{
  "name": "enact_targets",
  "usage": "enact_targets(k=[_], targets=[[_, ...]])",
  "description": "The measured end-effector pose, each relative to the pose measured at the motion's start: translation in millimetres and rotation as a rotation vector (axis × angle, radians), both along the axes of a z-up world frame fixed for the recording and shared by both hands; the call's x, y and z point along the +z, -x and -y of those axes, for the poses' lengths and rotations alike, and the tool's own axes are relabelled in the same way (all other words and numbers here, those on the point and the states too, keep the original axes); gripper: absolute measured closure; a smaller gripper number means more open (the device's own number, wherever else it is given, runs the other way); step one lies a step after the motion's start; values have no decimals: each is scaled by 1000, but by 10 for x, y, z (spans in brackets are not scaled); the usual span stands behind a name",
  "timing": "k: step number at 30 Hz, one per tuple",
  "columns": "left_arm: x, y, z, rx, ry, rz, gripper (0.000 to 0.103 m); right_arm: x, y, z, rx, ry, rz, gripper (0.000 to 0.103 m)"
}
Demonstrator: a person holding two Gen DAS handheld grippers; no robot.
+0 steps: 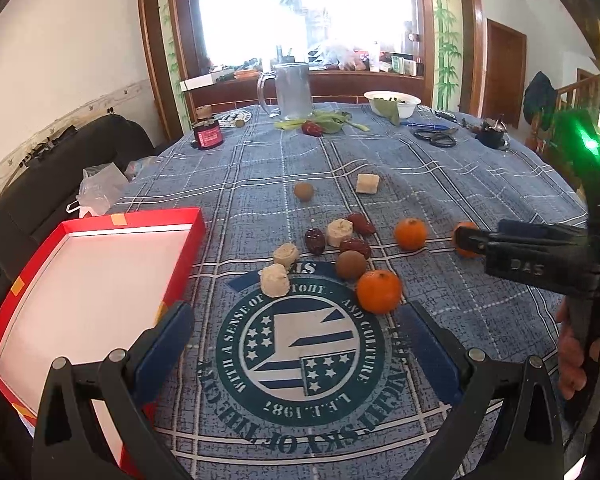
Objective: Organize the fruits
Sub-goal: 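Reach the right gripper to a tangerine and close on it, then grasp a second tangerine with the left gripper while the right gripper holds its tangerine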
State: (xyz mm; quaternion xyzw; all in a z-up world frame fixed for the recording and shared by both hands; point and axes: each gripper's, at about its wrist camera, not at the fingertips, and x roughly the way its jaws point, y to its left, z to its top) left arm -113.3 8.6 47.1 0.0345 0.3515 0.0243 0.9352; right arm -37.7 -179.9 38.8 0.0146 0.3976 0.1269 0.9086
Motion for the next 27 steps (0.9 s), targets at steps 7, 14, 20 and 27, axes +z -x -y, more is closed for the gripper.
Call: enact_targets(k=[7,14,20,27], targets=[[-33,-53,82,-23,11,-26,3,-155,-143,-1,-11,-7,-90,60],[-38,-146,131,-29,51,-61,10,-101,-111,141,-66,-58,-71,66],[-66,-256,249,-39,50,-82,22,23,-94,345,-145,-137,-26,66],[-185,-401,343,-12,16,-123,40,80,-74,468,-182,-191,-7,66]])
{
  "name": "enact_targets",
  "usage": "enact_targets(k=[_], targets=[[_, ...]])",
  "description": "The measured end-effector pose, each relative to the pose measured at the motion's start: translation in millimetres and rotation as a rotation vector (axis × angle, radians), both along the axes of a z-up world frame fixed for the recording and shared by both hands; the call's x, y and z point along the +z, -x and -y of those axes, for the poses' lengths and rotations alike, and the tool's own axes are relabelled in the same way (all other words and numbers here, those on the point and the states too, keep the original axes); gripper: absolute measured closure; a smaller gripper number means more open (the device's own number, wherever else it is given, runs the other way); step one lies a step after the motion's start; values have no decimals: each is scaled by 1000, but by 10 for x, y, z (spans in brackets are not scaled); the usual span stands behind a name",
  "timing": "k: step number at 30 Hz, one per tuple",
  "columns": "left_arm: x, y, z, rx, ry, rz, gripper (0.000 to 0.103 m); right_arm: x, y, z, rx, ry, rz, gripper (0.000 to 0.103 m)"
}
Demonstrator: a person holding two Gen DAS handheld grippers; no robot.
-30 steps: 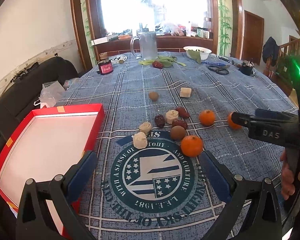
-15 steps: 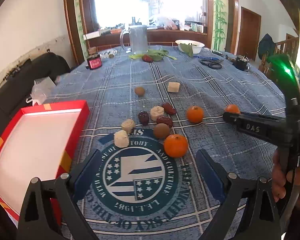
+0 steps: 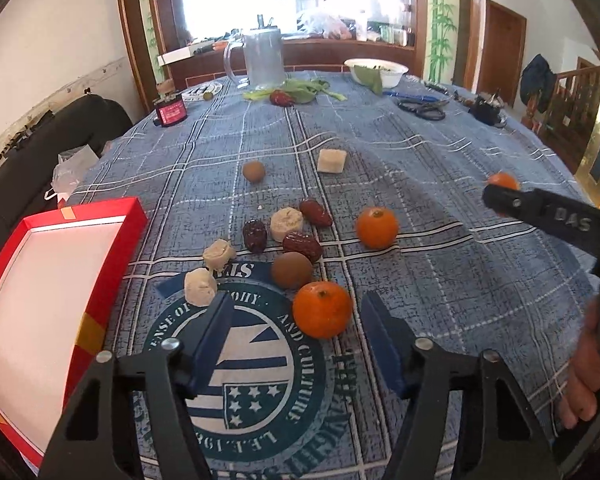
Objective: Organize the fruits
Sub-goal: 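Grasp a second tangerine with the left gripper while the right gripper holds its tangerine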
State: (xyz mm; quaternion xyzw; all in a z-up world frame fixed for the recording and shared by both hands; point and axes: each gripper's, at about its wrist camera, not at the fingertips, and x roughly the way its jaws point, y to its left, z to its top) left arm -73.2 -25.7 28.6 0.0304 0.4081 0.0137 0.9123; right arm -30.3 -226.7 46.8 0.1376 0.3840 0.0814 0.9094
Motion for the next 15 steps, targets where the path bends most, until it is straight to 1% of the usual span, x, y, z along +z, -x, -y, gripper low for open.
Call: enact_targets(k=[2,4,7,8,9,11,14,15], targets=[[-33,-24,6,10,-7,-8,44,6,3,2,2,-2,1,66],[-36,-30,1,11,7,-7,47,10,5,1,5,-2,4,66],[-22,-22,10,7,1,2,57,12,12,7,9,-4,8,66],[-13,-10,9,2,5,6,64,15,19,2,8,-3,9,66],[-6,-15,12,-1,7,9,67,15,20,4,8,-3,11,66],[12,4,18,-2,-5,20,70,19,24,1,7,-2,12,66],[63,41,11,-2,-20,46,81,17,26,3,4,0,11,66],[86,59,1,-2,-24,57,82,16,27,3,4,0,11,66]])
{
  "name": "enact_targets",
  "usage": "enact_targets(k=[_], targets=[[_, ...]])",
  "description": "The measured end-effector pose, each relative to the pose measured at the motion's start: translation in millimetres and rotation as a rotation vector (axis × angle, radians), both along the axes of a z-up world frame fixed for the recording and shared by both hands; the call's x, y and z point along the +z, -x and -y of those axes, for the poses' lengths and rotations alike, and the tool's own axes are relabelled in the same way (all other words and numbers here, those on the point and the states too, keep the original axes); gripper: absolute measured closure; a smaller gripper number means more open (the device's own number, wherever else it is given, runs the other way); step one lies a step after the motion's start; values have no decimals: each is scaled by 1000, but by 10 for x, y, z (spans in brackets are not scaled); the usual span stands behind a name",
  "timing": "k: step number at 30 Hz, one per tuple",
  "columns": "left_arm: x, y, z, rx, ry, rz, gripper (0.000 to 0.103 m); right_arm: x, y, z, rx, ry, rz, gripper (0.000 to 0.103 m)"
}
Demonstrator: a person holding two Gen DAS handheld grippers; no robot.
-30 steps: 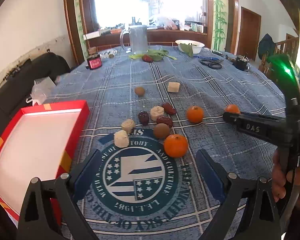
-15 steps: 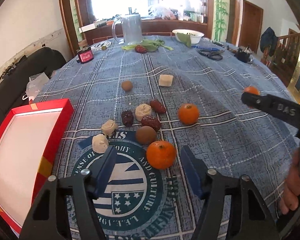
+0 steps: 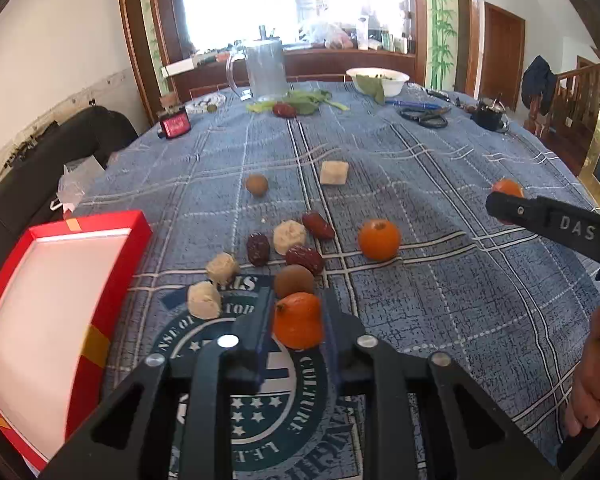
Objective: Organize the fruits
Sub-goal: 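Grasp a second tangerine with the left gripper while the right gripper holds its tangerine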
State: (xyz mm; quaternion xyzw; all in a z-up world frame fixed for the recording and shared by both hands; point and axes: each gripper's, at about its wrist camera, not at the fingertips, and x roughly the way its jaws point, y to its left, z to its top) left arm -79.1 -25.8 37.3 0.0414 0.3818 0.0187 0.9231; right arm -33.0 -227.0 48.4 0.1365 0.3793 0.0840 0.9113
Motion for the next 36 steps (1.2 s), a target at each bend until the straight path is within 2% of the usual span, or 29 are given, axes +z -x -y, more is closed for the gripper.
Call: enact_targets(k=[15,36], targets=[[307,221,-46,9,-56,139,85,0,3,31,-6,6,6,66],[402,297,-100,26,-73,178,85,36,0,45,-8,11,14,66]])
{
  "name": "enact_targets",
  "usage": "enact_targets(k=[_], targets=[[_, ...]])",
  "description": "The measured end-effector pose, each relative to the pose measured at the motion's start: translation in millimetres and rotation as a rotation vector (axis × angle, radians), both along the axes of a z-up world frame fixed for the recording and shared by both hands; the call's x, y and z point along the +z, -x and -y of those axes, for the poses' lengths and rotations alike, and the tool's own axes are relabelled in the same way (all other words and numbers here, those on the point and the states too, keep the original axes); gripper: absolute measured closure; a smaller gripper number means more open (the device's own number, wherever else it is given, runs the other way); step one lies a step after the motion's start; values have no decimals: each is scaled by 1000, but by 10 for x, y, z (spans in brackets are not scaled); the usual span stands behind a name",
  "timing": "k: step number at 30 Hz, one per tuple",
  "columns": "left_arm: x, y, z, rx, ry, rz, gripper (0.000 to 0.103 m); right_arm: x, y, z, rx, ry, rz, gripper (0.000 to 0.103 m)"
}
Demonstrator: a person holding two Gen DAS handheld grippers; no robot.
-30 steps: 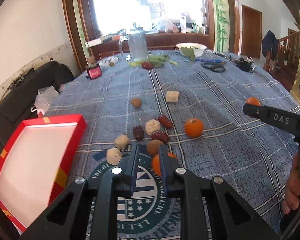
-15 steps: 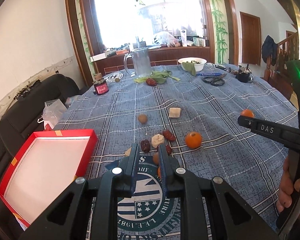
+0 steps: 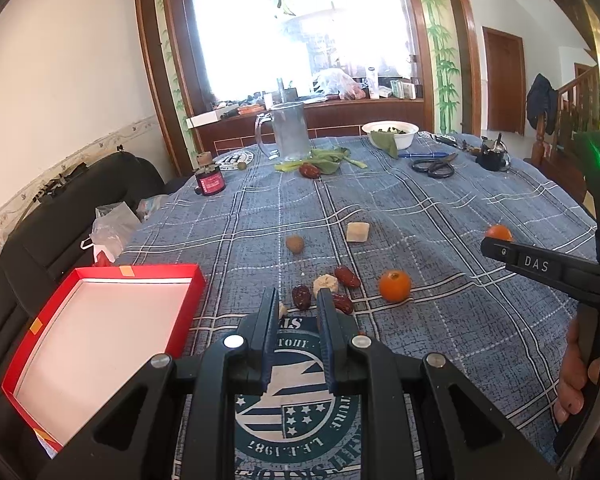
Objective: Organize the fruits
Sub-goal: 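Grasp a second tangerine with the left gripper while the right gripper holds its tangerine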
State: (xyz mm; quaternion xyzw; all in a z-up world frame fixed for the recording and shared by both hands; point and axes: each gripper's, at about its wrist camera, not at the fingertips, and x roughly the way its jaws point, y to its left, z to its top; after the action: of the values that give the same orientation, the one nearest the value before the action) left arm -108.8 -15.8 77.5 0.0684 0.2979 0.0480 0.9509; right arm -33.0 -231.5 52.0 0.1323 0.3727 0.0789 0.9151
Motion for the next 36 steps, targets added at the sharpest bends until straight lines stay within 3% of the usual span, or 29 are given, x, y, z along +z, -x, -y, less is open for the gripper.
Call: enact_targets(k=[8,14,16,17,18,19,26,29,33,36], targets=[[-10,59,-205,19,24,0,85,14,12,-8,-1,11,20,66],[-201,-68,-171,-16,36,-108,83,-9,6,-25,-8,32,15,66],[-297,-160,-94,-35,46,-174,66,-15,-1,-22,-12,37,15,66],[-345,-206,-58,-39,67,-206,47,-18,-6,-19,-14,36,13,66],[-366,-219,-40,-43,81,-211,36,-22,-9,-12,-14,34,11,66],[-378,-229,-21,-40,83,-209,36,-26,-14,-7,-16,32,9,66],[-461,-415,59,-15,51,-218,36,-29,-30,3,-13,25,4,66],[-578,-496,103,-22,39,-268,37,-21,-25,8,-14,20,8,66],[-613,-559,67,-35,78,-305,48,-32,-36,16,-14,16,2,66],[-654,-622,61,-66,116,-337,63,-34,-37,13,-12,15,0,66]])
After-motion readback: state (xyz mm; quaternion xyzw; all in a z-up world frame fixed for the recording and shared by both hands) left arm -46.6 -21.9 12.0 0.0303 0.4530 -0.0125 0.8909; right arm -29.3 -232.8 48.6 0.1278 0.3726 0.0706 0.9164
